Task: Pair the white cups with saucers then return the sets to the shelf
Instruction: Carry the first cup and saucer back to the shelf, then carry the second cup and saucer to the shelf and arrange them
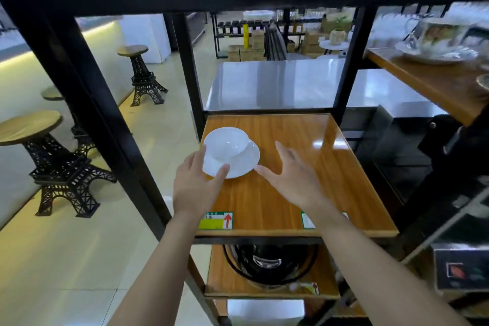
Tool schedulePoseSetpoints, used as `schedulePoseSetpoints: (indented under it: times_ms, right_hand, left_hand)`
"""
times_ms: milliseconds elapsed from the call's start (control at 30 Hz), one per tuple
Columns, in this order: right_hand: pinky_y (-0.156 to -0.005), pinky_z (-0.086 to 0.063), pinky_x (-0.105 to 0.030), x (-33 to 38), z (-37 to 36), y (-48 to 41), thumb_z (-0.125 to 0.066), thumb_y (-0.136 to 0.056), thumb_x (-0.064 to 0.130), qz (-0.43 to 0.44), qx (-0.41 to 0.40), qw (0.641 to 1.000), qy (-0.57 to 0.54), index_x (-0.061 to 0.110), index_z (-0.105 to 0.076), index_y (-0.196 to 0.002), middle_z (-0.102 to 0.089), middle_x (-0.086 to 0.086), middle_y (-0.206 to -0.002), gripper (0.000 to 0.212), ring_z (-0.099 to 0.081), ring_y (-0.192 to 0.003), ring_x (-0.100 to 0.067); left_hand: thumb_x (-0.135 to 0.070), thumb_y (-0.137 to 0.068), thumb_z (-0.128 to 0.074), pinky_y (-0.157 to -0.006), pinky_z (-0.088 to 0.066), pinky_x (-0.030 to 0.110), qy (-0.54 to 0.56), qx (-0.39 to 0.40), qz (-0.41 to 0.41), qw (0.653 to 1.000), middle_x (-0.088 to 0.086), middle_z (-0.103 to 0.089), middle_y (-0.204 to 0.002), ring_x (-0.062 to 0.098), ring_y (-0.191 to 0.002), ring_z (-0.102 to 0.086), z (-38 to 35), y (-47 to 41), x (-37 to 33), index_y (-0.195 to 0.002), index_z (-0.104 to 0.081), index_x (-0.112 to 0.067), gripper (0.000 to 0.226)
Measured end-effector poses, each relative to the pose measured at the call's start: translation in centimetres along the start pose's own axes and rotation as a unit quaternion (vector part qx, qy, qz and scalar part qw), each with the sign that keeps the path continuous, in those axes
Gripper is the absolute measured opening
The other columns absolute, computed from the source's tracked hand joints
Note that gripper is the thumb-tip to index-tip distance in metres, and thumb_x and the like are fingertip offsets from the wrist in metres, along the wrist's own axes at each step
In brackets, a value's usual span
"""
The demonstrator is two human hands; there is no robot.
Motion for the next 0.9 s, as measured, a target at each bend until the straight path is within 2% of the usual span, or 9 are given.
schedulePoseSetpoints:
  times_ms: [133, 233, 400, 500, 700, 767, 900]
  right_hand:
    - [-0.114, -0.024, -0.043, -1.7, 1.2, 4.4, -0.042, -0.084, 0.066, 0.029, -0.016, 0.999, 0.008, 0.028, -0.01, -0.15, -0.023, -0.004, -0.157, 0.083, -0.024, -0.143, -0.023]
    - [-0.114, -0.023, -0.046, -3.8, 1.9, 7.8, -0.038, -0.082, 0.07, 0.005, -0.01, 0.999, 0.047, 0.032, -0.004, -0.149, -0.02, -0.003, -0.158, 0.084, -0.026, -0.143, -0.025]
    - [-0.107, -0.033, -0.042, -6.9, 4.5, 15.6, -0.041, -0.083, 0.068, -0.011, -0.075, 0.995, 0.057, 0.026, -0.012, -0.149, -0.035, -0.004, -0.151, 0.084, -0.04, -0.134, -0.026]
    - [-0.109, -0.029, -0.041, -9.0, 6.4, 20.2, -0.04, -0.084, 0.068, -0.05, -0.094, 0.992, 0.067, 0.027, -0.009, -0.15, -0.032, -0.003, -0.152, 0.084, -0.035, -0.137, -0.024]
    - [-0.107, -0.032, -0.042, -13.7, 10.0, 31.7, -0.037, -0.083, 0.069, -0.172, -0.165, 0.964, 0.116, 0.024, -0.01, -0.15, -0.037, -0.009, -0.15, 0.085, -0.037, -0.136, -0.027]
    - [-0.103, -0.034, -0.042, -15.3, 11.1, 36.1, -0.04, -0.083, 0.068, -0.206, -0.177, 0.955, 0.123, 0.024, -0.012, -0.15, -0.041, -0.007, -0.147, 0.084, -0.04, -0.134, -0.025]
    - [-0.1, -0.036, -0.042, -18.3, 14.5, 45.6, -0.048, -0.084, 0.06, -0.271, -0.254, 0.919, 0.13, 0.023, -0.019, -0.149, -0.047, -0.007, -0.14, 0.081, -0.045, -0.128, -0.026]
  left_hand:
    - [-0.058, -0.084, -0.052, -0.113, -0.029, 0.044, -0.05, 0.038, -0.012, 0.998, 0.002, -0.034, -0.153, 0.023, -0.141, -0.026, -1.3, 4.4, -0.6, -0.146, -0.028, -0.031, 0.072]
    - [-0.059, -0.084, -0.051, -0.112, -0.03, 0.046, -0.039, 0.07, -0.016, 0.997, 0.002, -0.032, -0.154, 0.025, -0.141, -0.027, -2.4, 8.5, -1.3, -0.147, -0.026, -0.033, 0.073]
    - [-0.057, -0.085, -0.052, -0.112, -0.029, 0.046, -0.038, 0.102, -0.077, 0.991, 0.006, -0.039, -0.15, 0.029, -0.138, -0.032, -3.5, 14.4, -3.7, -0.145, -0.033, -0.026, 0.07]
    - [-0.059, -0.085, -0.05, -0.11, -0.031, 0.045, -0.029, 0.132, -0.124, 0.983, 0.004, -0.04, -0.149, 0.029, -0.136, -0.034, -4.3, 17.4, -6.0, -0.145, -0.032, -0.028, 0.07]
    - [-0.059, -0.086, -0.048, -0.11, -0.031, 0.042, -0.015, 0.22, -0.244, 0.944, 0.004, -0.038, -0.151, 0.029, -0.137, -0.033, -6.4, 25.2, -11.3, -0.145, -0.032, -0.027, 0.07]
    - [-0.059, -0.086, -0.049, -0.11, -0.031, 0.041, -0.008, 0.247, -0.276, 0.929, 0.005, -0.04, -0.15, 0.028, -0.137, -0.035, -7.0, 28.9, -13.2, -0.146, -0.033, -0.026, 0.07]
    - [-0.048, -0.089, -0.052, -0.111, -0.026, 0.036, 0.02, 0.311, -0.347, 0.885, 0.006, -0.04, -0.15, 0.025, -0.138, -0.034, -8.6, 37.0, -18.1, -0.146, -0.033, -0.022, 0.065]
Point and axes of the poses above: each hand's wrist, its own y-axis away from the middle knuckle, its own z-axis out of the back of the hand, x = y × z, the point moved 5 cm from there along -y, towards the middle knuckle
